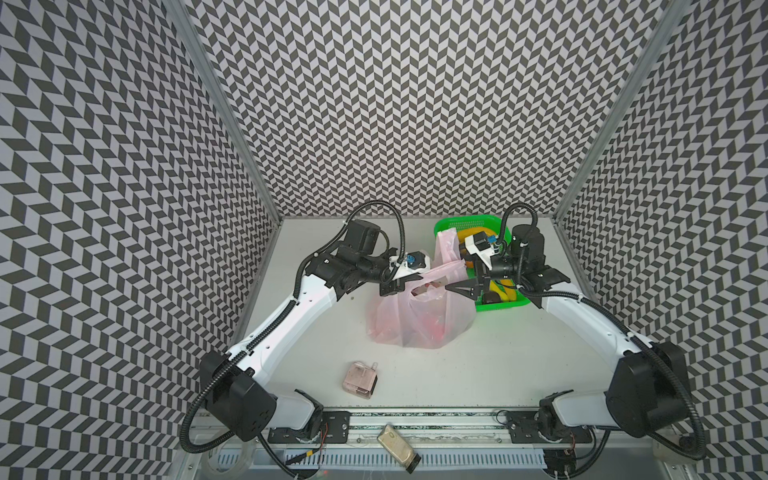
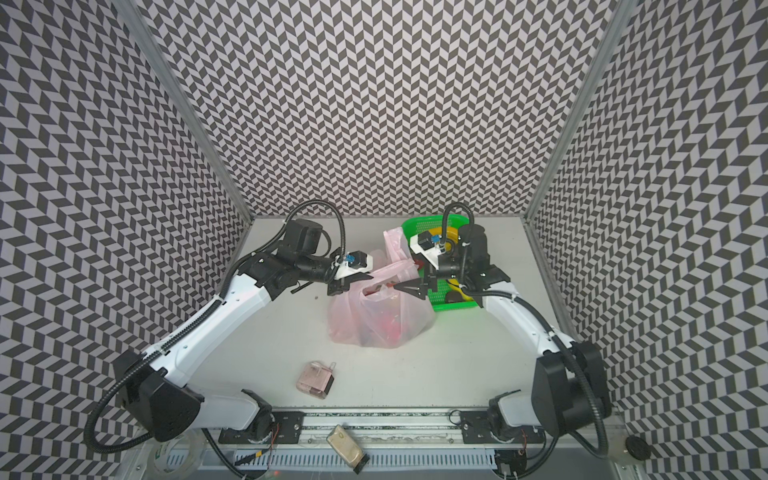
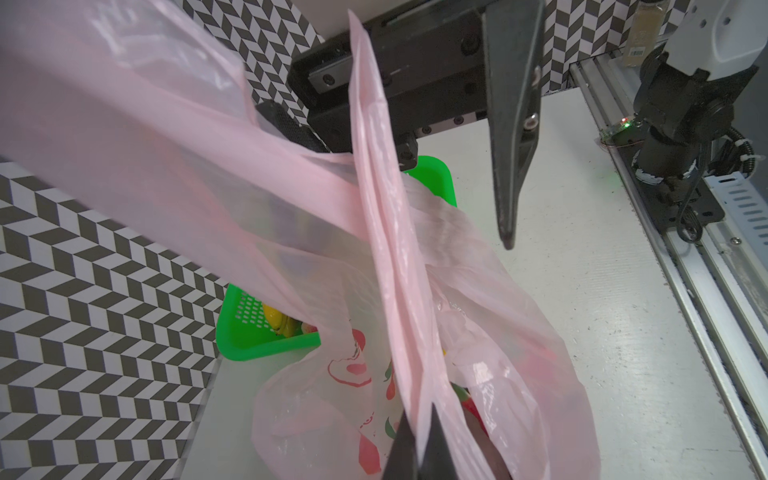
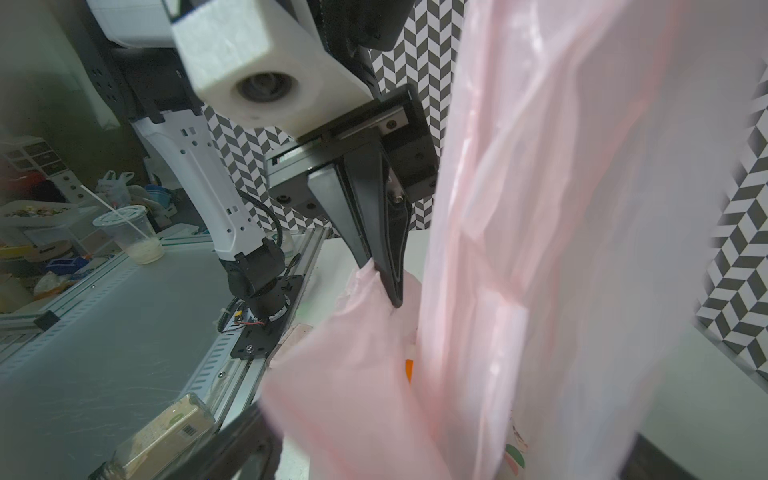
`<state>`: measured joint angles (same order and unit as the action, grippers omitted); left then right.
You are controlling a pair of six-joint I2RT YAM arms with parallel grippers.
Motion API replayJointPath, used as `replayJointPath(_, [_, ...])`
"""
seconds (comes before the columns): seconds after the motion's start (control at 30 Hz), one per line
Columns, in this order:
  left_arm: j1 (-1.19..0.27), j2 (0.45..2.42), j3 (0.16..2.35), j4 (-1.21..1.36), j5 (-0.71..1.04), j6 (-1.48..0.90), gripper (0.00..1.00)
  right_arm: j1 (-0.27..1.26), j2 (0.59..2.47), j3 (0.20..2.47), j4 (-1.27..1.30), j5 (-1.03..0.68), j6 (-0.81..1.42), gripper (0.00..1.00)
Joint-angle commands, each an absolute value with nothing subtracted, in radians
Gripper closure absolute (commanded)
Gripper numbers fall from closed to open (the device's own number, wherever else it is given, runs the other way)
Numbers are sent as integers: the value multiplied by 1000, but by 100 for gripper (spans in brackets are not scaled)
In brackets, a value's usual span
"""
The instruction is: Place the fake fruits into the plastic bag and tie a complex knot
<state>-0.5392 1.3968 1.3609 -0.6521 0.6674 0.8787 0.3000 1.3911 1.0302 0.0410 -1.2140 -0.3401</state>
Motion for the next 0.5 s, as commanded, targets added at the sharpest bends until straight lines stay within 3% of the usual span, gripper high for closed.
replayJointPath(0.0, [-549, 1403, 1402, -663, 664, 895, 100, 310, 1400, 1060, 127, -1247, -333, 5])
replayJointPath(0.47, [-571, 1439, 1439, -660, 627, 877, 100, 325, 1408, 1072, 114, -1224, -328, 25])
